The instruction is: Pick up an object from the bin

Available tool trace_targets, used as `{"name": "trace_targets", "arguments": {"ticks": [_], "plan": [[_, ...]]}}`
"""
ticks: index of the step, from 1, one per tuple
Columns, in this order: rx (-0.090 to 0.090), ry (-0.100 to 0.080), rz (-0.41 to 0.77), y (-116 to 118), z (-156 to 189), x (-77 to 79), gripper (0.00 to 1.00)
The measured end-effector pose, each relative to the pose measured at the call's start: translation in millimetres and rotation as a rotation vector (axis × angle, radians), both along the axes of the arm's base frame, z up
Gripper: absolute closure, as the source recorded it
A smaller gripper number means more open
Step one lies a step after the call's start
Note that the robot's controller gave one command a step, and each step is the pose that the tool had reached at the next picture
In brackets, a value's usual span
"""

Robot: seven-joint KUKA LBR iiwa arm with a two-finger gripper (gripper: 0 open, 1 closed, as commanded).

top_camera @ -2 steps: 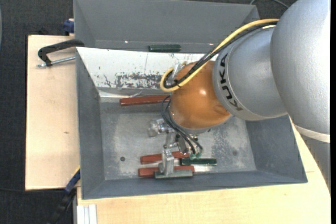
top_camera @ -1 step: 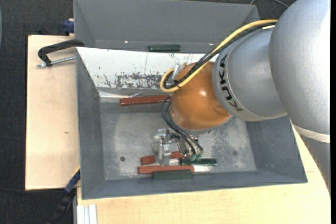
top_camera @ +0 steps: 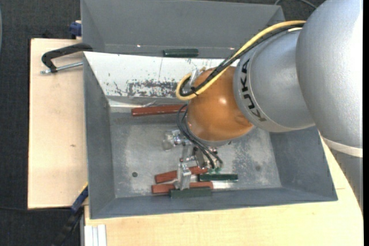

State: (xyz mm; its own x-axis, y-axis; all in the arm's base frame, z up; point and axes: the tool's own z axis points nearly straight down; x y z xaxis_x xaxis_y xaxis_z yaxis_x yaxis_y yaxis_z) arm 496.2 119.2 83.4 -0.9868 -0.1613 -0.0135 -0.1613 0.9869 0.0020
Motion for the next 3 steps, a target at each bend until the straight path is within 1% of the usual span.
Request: {"name": "trace_targets", "arguments": {"ticks": [1,2,3], "plan": [[-0.002,0.011,0.001,0,-2,-3.1,1.00],[-0.002,0.011,0.002,0,-2,-3.1,1.00],[-0.002,0.008,0.031,22,137,31.2,1.00]]}}
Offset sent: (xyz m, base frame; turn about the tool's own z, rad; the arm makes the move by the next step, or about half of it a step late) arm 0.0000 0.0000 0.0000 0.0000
